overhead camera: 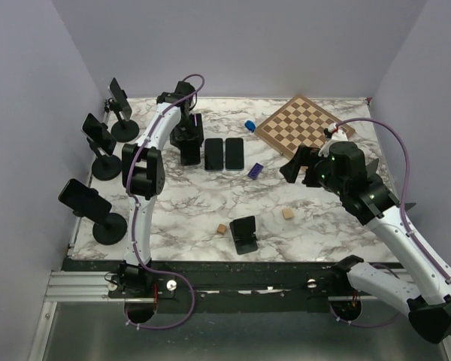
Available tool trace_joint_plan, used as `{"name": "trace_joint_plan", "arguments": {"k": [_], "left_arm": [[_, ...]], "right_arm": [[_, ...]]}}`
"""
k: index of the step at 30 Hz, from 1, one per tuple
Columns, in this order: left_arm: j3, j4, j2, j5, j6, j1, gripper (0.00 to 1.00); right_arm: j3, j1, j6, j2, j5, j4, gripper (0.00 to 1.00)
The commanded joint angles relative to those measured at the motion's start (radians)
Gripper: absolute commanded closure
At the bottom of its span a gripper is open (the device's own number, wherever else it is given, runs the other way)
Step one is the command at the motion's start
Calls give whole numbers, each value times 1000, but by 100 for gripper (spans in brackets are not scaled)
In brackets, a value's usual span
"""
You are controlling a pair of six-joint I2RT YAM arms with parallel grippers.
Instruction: Remove the phone from the phone stand
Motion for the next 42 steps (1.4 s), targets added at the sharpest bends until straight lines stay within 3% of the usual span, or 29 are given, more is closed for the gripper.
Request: {"name": "trace_joint_plan", "arguments": {"k": [1, 3, 6, 15, 25, 33, 42], "left_arm": [[42, -35, 5, 48, -17, 0, 46], [43, -36, 5, 60, -20, 0, 40], [42, -37, 7, 73, -30, -1, 22], [40, -37, 7, 82, -37, 5, 12], [0, -13, -44, 81, -24, 8, 11], [-307, 157, -422, 55, 2, -16, 12], [-676, 255, -908, -165, 2, -37, 12]], "right_arm": [[1, 4, -25, -18, -15, 8, 0], [1, 4, -24, -19, -12, 7, 0], [2, 4, -22, -22, -14, 6, 0], [1, 3, -19, -25, -15, 4, 0], [-7, 4, -21, -19, -19, 2, 0], [-30, 2, -40, -25, -36, 11, 0], [-65, 3, -24, 30, -105, 68, 0]]}}
